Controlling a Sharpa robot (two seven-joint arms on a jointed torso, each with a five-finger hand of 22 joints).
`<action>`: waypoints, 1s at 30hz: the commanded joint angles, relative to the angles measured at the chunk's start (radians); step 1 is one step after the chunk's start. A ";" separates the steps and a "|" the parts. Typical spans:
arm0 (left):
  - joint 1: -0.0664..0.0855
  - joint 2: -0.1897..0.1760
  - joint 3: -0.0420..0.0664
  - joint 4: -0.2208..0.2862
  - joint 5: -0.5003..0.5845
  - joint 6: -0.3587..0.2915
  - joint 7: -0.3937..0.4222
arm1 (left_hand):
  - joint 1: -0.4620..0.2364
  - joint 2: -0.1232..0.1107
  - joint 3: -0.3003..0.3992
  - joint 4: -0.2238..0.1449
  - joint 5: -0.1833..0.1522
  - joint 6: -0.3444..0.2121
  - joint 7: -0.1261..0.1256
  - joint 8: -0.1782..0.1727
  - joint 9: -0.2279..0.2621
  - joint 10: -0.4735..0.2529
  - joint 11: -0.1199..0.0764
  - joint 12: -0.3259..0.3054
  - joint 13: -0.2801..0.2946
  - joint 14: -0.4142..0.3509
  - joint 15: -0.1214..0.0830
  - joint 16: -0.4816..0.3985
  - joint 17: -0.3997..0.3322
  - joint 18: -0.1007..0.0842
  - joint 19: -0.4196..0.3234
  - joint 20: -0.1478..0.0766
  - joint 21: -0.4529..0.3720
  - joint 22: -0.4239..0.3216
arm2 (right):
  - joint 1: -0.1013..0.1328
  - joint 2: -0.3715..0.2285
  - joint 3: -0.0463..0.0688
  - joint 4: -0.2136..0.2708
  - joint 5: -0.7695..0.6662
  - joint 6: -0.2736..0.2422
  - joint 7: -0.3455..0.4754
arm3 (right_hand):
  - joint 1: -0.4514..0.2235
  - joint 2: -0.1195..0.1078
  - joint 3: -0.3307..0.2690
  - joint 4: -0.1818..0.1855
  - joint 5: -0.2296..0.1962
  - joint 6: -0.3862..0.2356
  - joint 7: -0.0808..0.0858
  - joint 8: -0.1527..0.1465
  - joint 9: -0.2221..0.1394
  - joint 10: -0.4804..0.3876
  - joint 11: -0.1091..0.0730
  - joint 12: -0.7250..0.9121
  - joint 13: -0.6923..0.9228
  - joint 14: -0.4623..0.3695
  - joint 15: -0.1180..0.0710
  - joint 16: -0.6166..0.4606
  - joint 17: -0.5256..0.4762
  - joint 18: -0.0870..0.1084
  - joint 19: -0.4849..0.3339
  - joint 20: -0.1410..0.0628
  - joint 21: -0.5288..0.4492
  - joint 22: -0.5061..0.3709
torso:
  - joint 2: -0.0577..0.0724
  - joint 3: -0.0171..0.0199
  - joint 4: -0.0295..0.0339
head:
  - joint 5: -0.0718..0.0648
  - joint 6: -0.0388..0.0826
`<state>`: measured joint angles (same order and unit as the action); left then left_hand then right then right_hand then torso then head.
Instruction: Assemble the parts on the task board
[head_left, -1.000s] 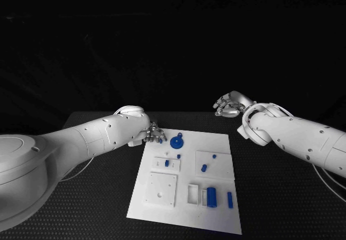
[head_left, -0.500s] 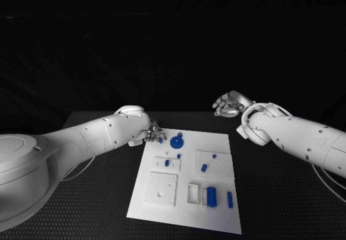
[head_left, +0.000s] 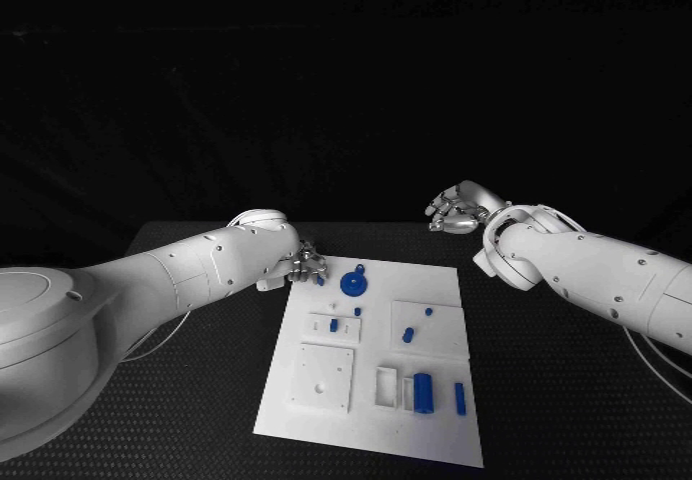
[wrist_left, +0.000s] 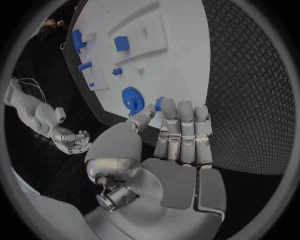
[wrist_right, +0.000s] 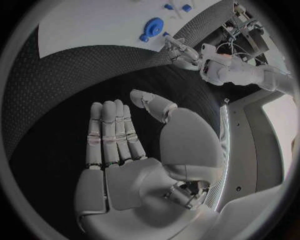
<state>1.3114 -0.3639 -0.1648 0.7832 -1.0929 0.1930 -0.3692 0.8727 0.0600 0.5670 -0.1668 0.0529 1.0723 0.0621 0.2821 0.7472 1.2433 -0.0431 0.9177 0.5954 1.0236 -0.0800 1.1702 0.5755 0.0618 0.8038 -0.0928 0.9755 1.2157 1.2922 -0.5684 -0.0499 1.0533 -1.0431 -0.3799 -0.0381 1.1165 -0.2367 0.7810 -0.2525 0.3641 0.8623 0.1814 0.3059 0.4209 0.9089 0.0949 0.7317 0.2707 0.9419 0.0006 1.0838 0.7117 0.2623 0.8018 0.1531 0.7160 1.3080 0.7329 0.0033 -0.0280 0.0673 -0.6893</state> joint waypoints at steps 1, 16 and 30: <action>-0.001 0.002 0.000 0.000 0.009 0.004 0.012 | 0.026 0.009 0.003 -0.015 0.001 0.020 -0.007 0.017 0.013 0.005 -0.008 -0.007 0.001 0.006 0.001 0.007 -0.002 -0.012 0.002 -0.080 -0.004 0.002 | 0.000 0.002 0.000 0.000 -0.003 0.010 0.008 | -0.004 0.006 -0.004 0.000 0.006 -0.004 0.002 0.006 -0.002 0.002 0.005 0.005 -0.001 -0.004 0.001 0.005 -0.001 -0.001 -0.003 0.005 -0.004 0.022 | 0.000 -0.0001 -0.0001 | 0.000 -0.001; 0.000 -0.046 0.005 0.052 0.104 -0.076 0.007 | 0.073 0.002 0.015 -0.048 0.075 0.043 -0.027 0.069 0.090 0.058 -0.027 -0.012 0.003 0.050 -0.012 0.021 -0.008 -0.008 0.046 -0.092 -0.001 0.016 | 0.000 -0.004 0.001 0.000 0.003 0.008 0.010 | -0.012 0.007 -0.009 0.004 0.007 -0.005 0.002 0.006 -0.002 0.002 0.005 0.006 -0.003 -0.004 0.001 0.007 -0.004 -0.001 -0.003 0.005 -0.004 0.022 | -0.001 0.0001 0.0020 | -0.003 -0.003; 0.022 -0.148 0.006 0.216 0.158 -0.159 0.012 | 0.087 -0.017 0.020 -0.061 0.111 0.055 -0.034 0.075 0.112 0.083 -0.035 -0.017 0.004 0.075 -0.021 0.021 -0.013 -0.007 0.065 -0.099 0.001 0.024 | 0.000 -0.013 0.000 0.004 0.008 0.005 0.011 | -0.017 0.007 -0.012 0.007 0.008 -0.005 0.002 0.006 -0.003 0.002 0.005 0.007 -0.005 -0.005 0.001 0.008 -0.005 -0.001 -0.004 0.006 -0.004 0.022 | -0.001 0.0002 0.0008 | 0.004 -0.002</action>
<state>1.3305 -0.5089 -0.1593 0.9863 -0.9623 0.0847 -0.3679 0.9424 0.0340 0.5681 -0.2037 0.1654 1.1117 0.0409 0.3500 0.7982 1.2932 -0.0501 0.9057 0.5986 1.0924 -0.1012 1.1895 0.5628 0.0619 0.8651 -0.1106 0.9755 1.2393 1.2921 -0.5798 -0.0498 1.0560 -1.0381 -0.3801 -0.0368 1.1083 -0.2286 0.7754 -0.2469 0.3680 0.8617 0.1820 0.3059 0.4191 0.9089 0.0948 0.7316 0.2677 0.9432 0.0018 1.0873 0.7082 0.2623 0.8018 0.1531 0.7160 1.3079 0.7313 0.0035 -0.0261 0.0691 -0.6905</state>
